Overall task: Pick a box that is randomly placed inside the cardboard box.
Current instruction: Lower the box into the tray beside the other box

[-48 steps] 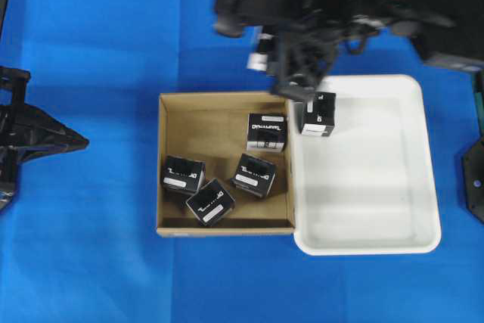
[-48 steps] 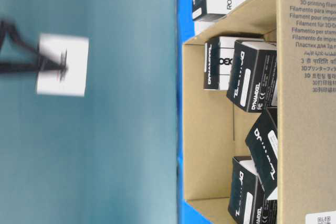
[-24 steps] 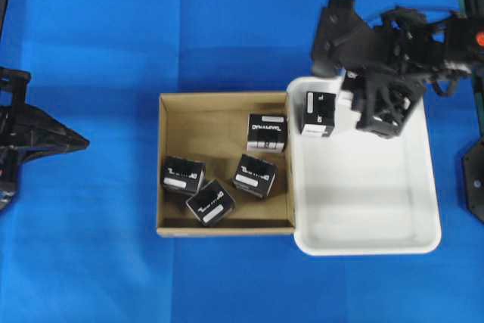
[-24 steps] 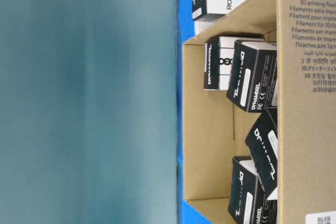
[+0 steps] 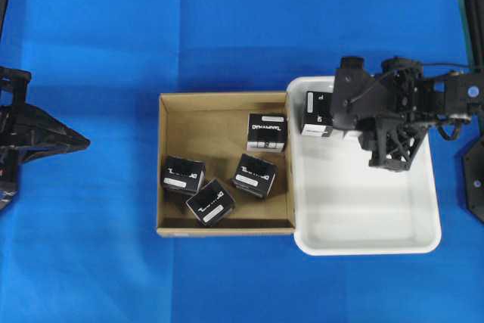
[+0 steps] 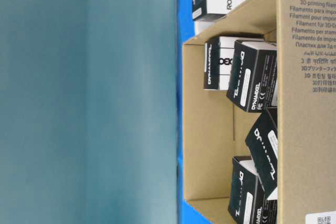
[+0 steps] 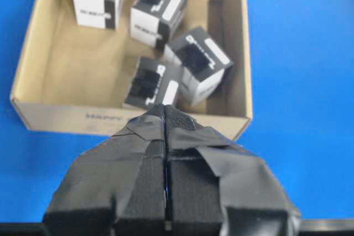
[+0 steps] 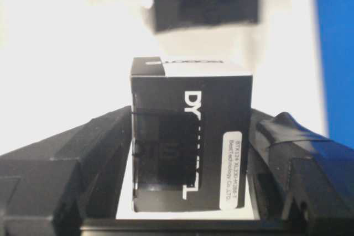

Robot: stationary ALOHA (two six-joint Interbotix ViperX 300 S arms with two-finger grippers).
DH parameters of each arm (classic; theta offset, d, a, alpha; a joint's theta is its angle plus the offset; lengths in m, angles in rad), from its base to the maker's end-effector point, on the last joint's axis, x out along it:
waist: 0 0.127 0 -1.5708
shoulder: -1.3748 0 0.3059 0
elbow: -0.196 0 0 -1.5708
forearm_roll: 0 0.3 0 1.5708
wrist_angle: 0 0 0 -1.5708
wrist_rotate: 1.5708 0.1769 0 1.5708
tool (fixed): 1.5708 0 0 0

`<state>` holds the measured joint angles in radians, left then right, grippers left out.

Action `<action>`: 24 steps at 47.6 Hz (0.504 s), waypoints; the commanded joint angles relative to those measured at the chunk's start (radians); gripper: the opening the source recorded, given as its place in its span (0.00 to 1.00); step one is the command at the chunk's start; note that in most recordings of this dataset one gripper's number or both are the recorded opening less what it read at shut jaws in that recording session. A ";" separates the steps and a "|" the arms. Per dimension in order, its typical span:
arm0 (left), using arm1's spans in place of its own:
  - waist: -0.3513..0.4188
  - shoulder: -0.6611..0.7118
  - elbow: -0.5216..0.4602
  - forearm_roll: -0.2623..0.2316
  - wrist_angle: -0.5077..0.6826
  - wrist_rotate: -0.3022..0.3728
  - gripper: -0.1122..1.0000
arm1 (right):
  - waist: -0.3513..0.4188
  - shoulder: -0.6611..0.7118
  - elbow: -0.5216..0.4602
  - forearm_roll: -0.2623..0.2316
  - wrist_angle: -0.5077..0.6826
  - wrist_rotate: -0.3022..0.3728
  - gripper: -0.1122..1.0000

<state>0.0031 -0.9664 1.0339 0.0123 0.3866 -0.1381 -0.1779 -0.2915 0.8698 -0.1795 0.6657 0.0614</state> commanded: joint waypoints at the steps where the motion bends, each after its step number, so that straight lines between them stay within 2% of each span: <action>1: -0.002 0.008 -0.023 0.003 -0.021 -0.002 0.04 | 0.002 0.003 0.026 -0.006 -0.063 0.000 0.70; 16: -0.002 0.008 -0.023 0.003 -0.032 -0.002 0.04 | -0.052 0.043 0.041 -0.008 -0.110 -0.008 0.70; 24: -0.002 0.008 -0.023 0.003 -0.032 -0.002 0.04 | -0.052 0.060 0.041 -0.009 -0.120 -0.040 0.70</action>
<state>0.0031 -0.9649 1.0324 0.0123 0.3636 -0.1381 -0.2316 -0.2424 0.9158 -0.1841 0.5553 0.0261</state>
